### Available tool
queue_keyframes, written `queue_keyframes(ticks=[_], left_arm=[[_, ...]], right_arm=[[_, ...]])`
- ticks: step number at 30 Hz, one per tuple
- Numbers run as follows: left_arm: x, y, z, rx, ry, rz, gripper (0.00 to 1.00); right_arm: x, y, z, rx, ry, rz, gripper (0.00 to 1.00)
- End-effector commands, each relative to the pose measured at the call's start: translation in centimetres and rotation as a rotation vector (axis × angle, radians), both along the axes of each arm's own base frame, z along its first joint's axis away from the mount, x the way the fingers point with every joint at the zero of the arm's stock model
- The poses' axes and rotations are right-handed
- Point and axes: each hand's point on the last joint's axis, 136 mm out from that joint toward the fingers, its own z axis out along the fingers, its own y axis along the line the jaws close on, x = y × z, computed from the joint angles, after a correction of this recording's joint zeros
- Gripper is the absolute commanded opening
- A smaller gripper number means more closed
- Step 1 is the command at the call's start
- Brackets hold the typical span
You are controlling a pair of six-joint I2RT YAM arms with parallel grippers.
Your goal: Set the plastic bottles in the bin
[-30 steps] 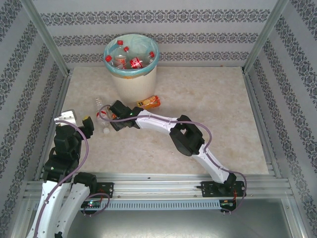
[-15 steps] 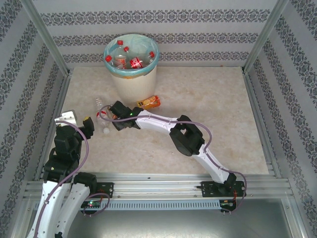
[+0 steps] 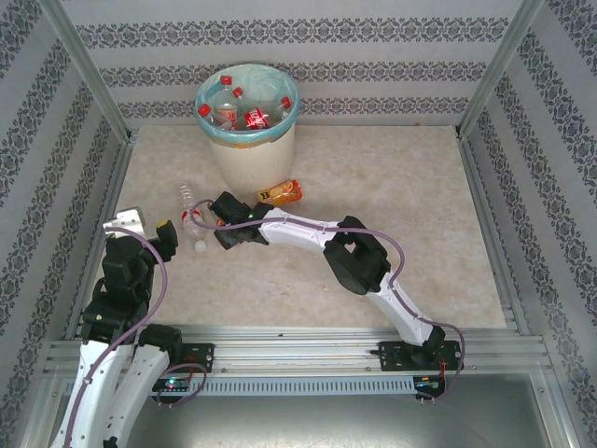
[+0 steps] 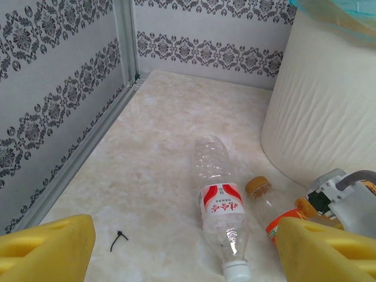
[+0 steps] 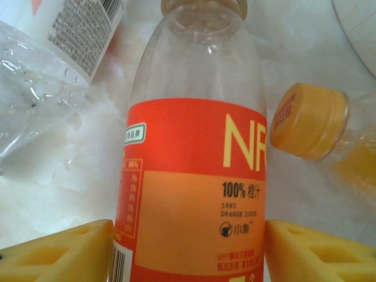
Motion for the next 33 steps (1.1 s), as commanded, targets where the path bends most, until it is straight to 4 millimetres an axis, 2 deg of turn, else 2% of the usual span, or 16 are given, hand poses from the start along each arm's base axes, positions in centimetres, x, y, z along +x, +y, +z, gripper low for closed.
queue_keyframes(ticks=[1, 5, 12, 16, 22, 25, 33], left_arm=[[0.1, 0.1, 0.0, -0.007, -0.010, 0.006, 0.81], [0.3, 0.0, 0.0, -0.007, -0.008, 0.002, 0.81], [0.3, 0.0, -0.1, -0.008, -0.004, -0.002, 0.81], [0.3, 0.0, -0.1, -0.009, -0.002, -0.001, 0.81], [0.9, -0.7, -0.7, -0.021, 0.022, -0.037, 0.82], [1.3, -1.2, -0.5, -0.026, 0.021, -0.061, 0.82], [2.2, -2.1, 2.4, -0.029, -0.029, -0.111, 0.82]], right_arm=[[-0.9, -0.2, -0.7, -0.015, 0.036, 0.000, 0.69], [-0.8, -0.5, -1.0, -0.024, 0.046, -0.008, 0.72], [-0.8, -0.4, 0.0, -0.002, 0.047, -0.007, 0.58], [-0.9, -0.5, 1.0, 0.013, 0.044, -0.007, 0.56], [-1.8, -1.3, 2.5, 0.056, 0.062, -0.019, 0.54], [-3.0, -1.6, 2.9, 0.099, 0.089, 0.001, 0.52], [-5.6, -5.3, 3.9, 0.121, 0.080, 0.004, 0.49]])
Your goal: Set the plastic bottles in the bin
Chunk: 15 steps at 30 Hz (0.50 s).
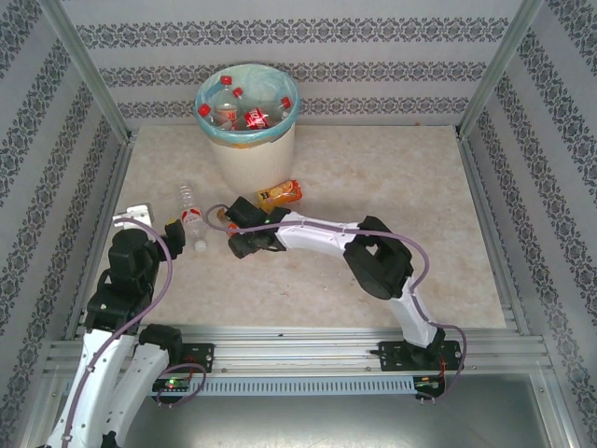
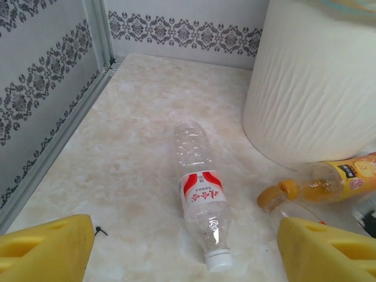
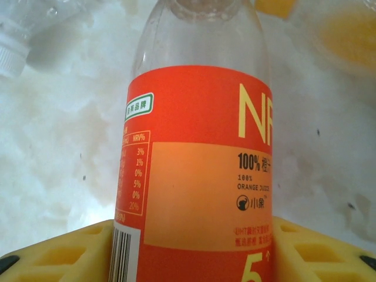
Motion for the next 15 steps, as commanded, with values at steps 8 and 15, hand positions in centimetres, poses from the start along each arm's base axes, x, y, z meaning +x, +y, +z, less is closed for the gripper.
queue_keyframes(ticks=[8, 15], left_arm=[[2.0, -7.1, 8.0, -0.208, -0.157, -0.363, 0.90], [2.3, -11.6, 12.1, -0.410, -0.223, -0.592, 0.87]], right_arm=[[-3.9, -1.7, 5.9, 0.233, -0.001, 0.159, 0.48], [-7.2, -3.8, 11.3, 0.394, -0.095, 0.286, 0.48]])
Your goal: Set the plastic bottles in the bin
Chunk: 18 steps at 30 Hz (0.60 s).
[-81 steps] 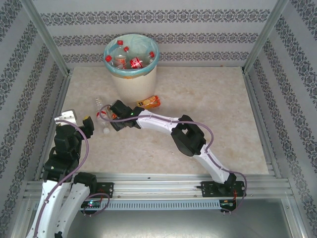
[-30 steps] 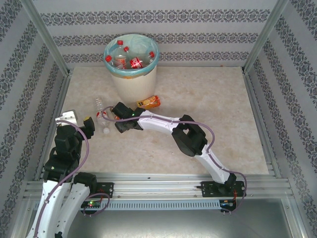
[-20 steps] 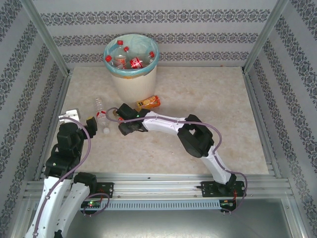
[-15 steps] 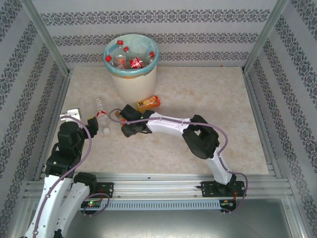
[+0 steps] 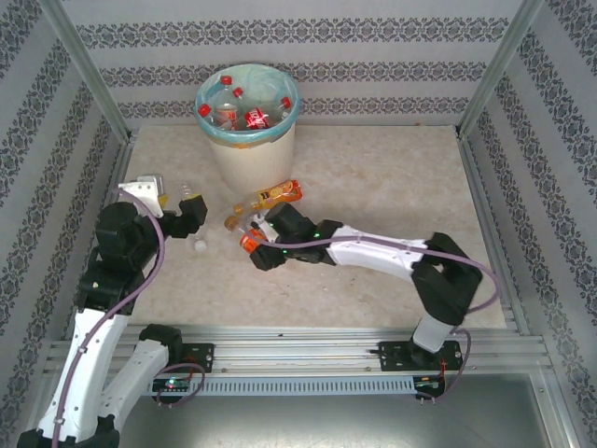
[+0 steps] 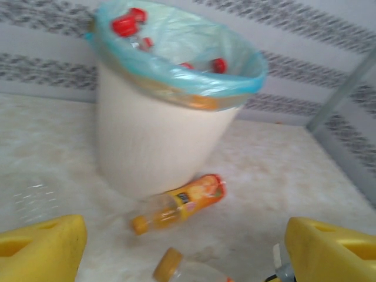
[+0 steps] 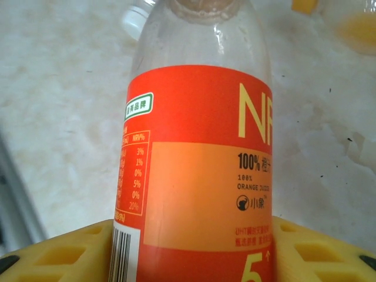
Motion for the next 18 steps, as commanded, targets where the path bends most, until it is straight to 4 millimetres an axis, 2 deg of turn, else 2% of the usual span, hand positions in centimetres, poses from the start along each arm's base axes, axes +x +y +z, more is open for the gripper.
queue_keyframes(ticks=[1, 5, 9, 13, 18], left_arm=[[-0.7, -3.2, 4.5, -0.148, -0.099, -0.185, 0.87], [-1.8, -5.3, 7.1, -0.210, -0.171, -0.335, 0.87], [-3.3, -6.7, 9.0, -0.227, -0.236, -0.458, 0.87], [-4.0, -7.0, 10.4, -0.273, -0.279, -0.494, 0.87], [-4.4, -7.7, 11.7, -0.360, -0.308, -0.560, 0.84]], right_arm=[[-1.0, 0.3, 4.5, 0.139, -0.085, 0.087, 0.48], [-1.9, -1.2, 8.5, 0.226, -0.157, 0.101, 0.48], [-1.7, -3.4, 12.9, 0.333, -0.244, 0.067, 0.48], [-1.9, -5.3, 16.7, 0.420, -0.332, 0.052, 0.47], [-2.4, -6.1, 20.3, 0.509, -0.411, 0.058, 0.46]])
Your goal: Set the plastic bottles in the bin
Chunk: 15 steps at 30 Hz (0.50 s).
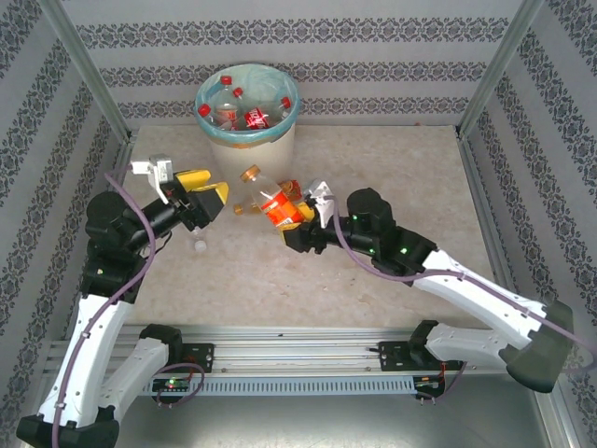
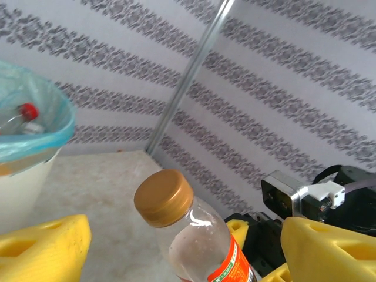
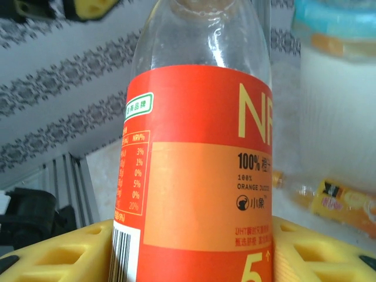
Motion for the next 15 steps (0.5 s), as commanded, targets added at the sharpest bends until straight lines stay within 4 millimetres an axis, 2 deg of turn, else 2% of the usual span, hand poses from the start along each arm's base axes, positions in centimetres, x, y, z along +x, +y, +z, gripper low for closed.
queue_keyframes(ticks=[1, 7, 15], left_arm=[[-1.6, -0.8, 3.1, -0.089, -0.106, -0.111, 0.83], [-2.7, -1.6, 4.0, -0.154, -0.142, -0.222, 0.79], [-2.8, -1.4, 3.6, -0.145, -0.130, -0.199, 0.77]], right_arm=[[-0.8, 0.3, 2.7, 0.085, -0.081, 0.057, 0.46], [-1.3, 1.8, 5.2, 0.183, -0.099, 0.133, 0.45], [-2.2, 4.4, 7.2, 0.273, -0.136, 0.213, 0.44]])
